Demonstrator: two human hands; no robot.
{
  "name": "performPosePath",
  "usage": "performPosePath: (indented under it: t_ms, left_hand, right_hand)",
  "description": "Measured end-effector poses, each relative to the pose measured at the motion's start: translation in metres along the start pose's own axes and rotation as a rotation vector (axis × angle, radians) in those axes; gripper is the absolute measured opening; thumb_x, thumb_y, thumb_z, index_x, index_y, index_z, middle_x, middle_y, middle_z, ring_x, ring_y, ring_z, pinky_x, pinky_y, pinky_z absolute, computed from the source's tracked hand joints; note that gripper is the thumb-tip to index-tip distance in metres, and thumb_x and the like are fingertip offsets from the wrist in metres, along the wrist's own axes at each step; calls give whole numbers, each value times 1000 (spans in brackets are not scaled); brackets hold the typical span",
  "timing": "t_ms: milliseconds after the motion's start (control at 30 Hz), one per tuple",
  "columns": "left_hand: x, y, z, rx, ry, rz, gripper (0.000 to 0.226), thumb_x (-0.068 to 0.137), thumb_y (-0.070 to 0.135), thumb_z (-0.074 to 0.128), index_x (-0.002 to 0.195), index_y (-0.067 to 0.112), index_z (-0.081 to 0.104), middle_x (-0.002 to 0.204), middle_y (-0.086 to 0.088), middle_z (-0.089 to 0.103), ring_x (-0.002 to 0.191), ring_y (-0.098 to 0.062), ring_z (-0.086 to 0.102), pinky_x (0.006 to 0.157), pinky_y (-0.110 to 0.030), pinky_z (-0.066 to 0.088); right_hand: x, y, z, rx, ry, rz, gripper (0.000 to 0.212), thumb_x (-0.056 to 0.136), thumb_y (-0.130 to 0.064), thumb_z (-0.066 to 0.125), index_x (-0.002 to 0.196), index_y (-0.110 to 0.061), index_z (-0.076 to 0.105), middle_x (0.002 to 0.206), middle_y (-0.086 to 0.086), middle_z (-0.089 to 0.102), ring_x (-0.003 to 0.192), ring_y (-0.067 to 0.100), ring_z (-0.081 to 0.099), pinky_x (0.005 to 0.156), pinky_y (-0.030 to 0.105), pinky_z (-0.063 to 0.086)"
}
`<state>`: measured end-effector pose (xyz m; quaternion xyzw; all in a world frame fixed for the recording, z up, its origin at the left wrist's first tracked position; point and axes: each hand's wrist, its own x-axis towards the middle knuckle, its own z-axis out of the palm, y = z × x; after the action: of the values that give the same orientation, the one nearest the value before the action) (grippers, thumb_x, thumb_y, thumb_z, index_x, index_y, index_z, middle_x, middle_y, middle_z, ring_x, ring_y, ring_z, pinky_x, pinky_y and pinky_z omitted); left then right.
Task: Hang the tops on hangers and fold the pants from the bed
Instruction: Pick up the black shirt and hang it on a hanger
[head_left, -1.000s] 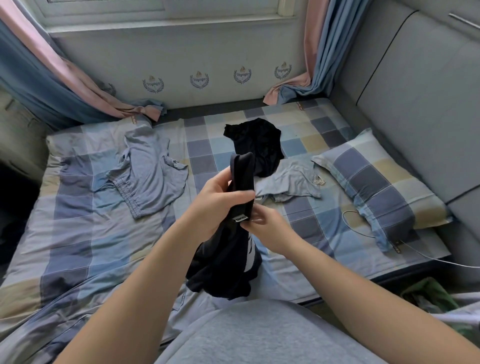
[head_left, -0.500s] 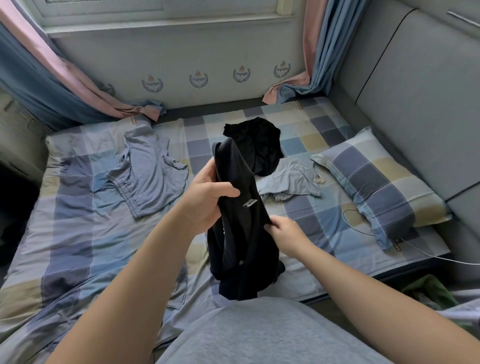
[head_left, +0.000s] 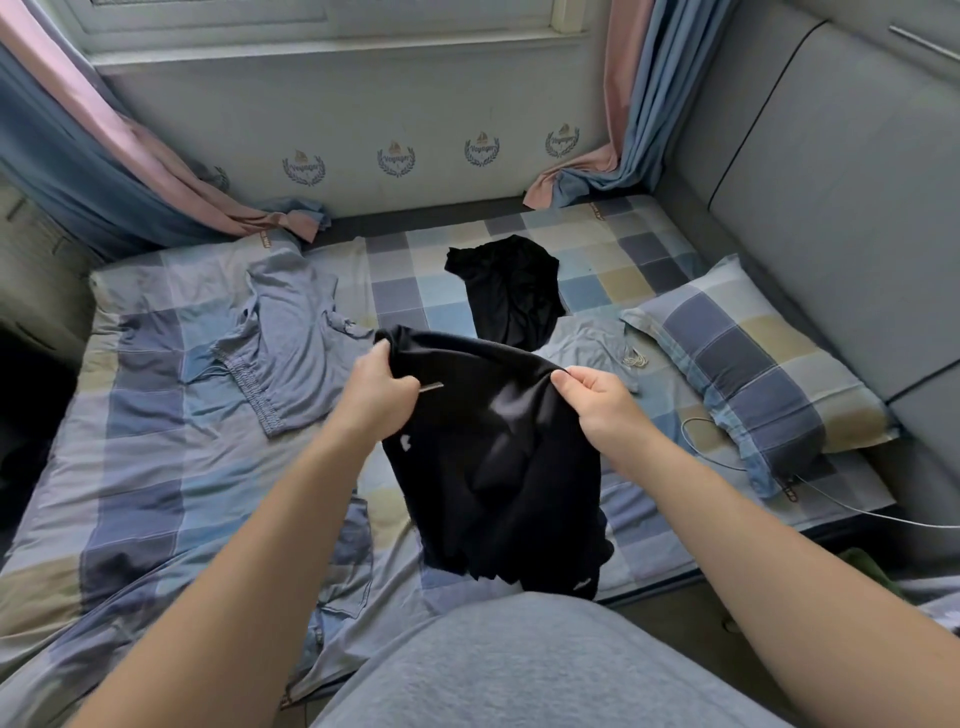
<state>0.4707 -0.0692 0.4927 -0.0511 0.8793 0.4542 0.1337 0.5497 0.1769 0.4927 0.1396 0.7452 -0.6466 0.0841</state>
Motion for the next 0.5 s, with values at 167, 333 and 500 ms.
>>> performPosePath:
  t_ms: [167, 333, 500]
  left_hand:
    - [-39, 0, 39, 50, -128, 151, 49, 86, 49, 70, 123, 20, 60, 118, 1, 62, 110, -18, 62, 94, -34, 51]
    - [-72, 3, 70, 48, -583, 169, 55, 71, 68, 68, 115, 38, 59, 109, 17, 68, 98, -1, 67, 86, -28, 57]
    - [-68, 1, 85, -66, -308, 208, 13, 98, 34, 54, 101, 31, 67, 101, 11, 73, 98, -16, 67, 91, -49, 54]
  right_hand:
    - [-2, -14, 11, 103, 100, -43, 30, 107, -22, 48, 98, -5, 71, 96, 11, 76, 97, 21, 71, 83, 26, 59]
    - [-3, -25, 9, 236, 126, -75, 29, 106, -23, 48, 97, -7, 71, 100, 17, 75, 99, 31, 72, 86, 43, 59]
    - [-6, -28, 7, 386, 39, -77, 23, 107, -16, 46, 104, -9, 68, 99, 12, 77, 96, 27, 74, 76, 33, 60]
